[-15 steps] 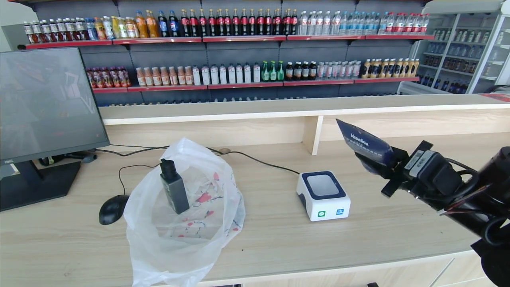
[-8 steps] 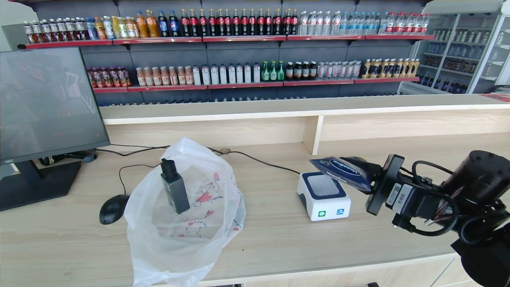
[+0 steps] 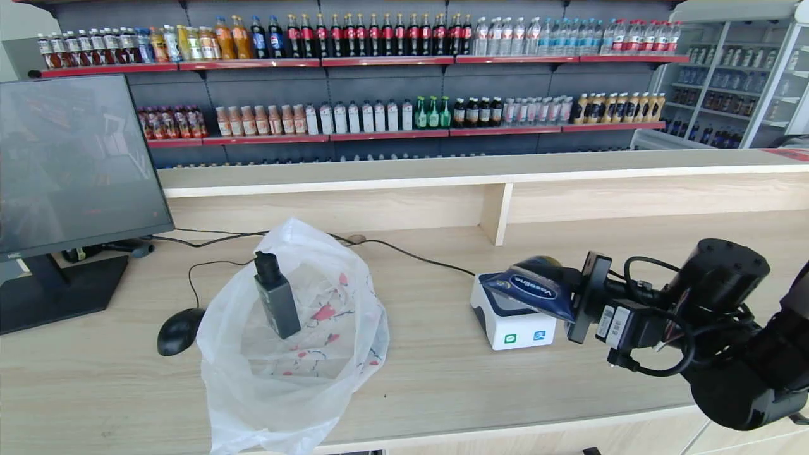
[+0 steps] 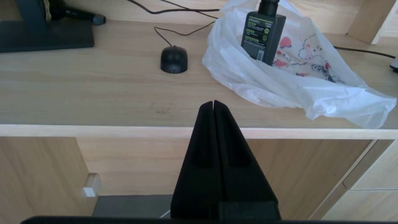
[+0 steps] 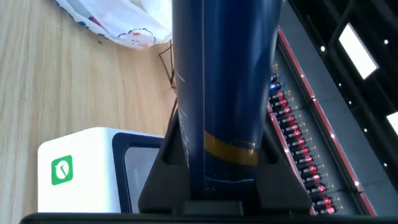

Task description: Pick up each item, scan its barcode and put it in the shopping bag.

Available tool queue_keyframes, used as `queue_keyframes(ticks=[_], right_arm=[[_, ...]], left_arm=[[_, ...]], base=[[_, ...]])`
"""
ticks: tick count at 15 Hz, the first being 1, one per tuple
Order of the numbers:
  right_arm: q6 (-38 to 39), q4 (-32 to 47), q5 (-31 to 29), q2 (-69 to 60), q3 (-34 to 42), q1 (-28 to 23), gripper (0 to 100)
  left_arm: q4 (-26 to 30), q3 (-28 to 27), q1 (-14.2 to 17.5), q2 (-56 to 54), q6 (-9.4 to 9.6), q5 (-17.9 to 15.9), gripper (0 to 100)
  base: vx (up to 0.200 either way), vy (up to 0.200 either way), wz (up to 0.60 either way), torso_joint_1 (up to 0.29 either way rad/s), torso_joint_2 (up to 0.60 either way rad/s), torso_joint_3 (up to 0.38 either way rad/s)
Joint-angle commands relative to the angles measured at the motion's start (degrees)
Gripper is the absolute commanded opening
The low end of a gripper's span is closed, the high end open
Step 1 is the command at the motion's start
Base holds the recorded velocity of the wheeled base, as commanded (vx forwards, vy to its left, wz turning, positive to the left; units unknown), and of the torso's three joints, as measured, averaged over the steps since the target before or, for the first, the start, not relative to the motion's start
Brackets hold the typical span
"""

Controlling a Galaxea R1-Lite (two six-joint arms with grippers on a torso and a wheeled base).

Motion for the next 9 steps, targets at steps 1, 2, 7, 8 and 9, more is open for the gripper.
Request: queue_keyframes(ticks=[1, 2, 7, 8, 9], right_arm=[[-0.08, 0.02, 0.54, 3.77, -2.47, -0.17, 0], [-0.08, 0.02, 1.25, 4.56, -3.00, -0.17, 0], [-0.17, 0.02, 2.39, 7.63, -5.90, -0.34, 0], [-0.08, 0.02, 2.39, 7.81, -6.16, -0.34, 0], [0.10, 0.02, 2.39, 7.81, -6.16, -0.34, 0]], left_arm=[[-0.01, 0.02, 0.01, -0.02, -0.02, 0.00, 0], [-0.01, 0.02, 0.01, -0.02, -0.02, 0.00, 0], [-0.01, -0.06, 0.01, -0.02, -0.02, 0.00, 0], [-0.01, 0.02, 0.01, -0.02, -0.02, 0.00, 0], [-0.01, 0.02, 0.01, -0.02, -0.02, 0.00, 0]], base=[[0.000, 0.000, 0.00, 0.000, 0.00, 0.000], [0.000, 0.000, 0.00, 0.000, 0.00, 0.000], [0.000, 0.000, 0.00, 0.000, 0.00, 0.000], [0.000, 0.000, 0.00, 0.000, 0.00, 0.000], [0.000, 0.000, 0.00, 0.000, 0.00, 0.000]])
